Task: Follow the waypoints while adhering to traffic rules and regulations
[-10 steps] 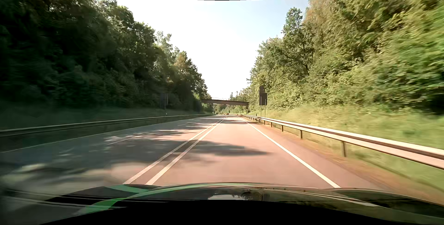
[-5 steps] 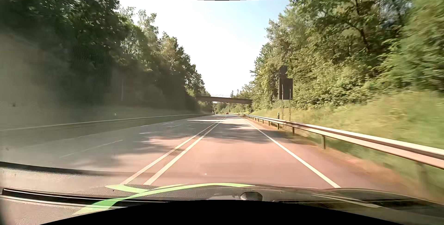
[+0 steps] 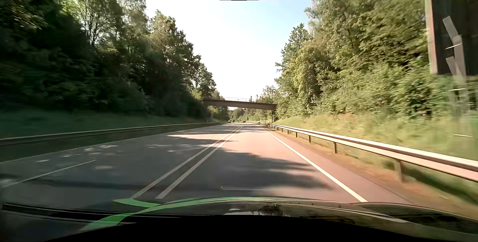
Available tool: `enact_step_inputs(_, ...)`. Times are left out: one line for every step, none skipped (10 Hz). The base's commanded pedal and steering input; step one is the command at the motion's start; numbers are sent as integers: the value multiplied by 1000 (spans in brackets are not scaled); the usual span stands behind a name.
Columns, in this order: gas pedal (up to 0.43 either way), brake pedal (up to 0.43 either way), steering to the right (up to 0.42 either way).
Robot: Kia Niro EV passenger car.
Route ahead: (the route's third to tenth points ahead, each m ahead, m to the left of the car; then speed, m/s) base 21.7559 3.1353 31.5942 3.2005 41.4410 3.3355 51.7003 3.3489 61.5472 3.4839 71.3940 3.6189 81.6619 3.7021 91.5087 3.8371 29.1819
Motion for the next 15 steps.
enact_step_inputs(150, 0, -2)
enact_step_inputs(150, 0, -2)
enact_step_inputs(138, 0, -2)
enact_step_inputs(138, 0, -2)
enact_step_inputs(138, 0, -2)
enact_step_inputs(138, 0, -2)
enact_step_inputs(138, 0, -2)
enact_step_inputs(138, 0, -2)
enact_step_inputs(138, 0, -2)
enact_step_inputs(138, 0, -2)
enact_step_inputs(138, 0, -2)
enact_step_inputs(138, 0, -2)
enact_step_inputs(138, 0, -2)
enact_step_inputs(150, 0, -3)
enact_step_inputs(150, 0, -3)
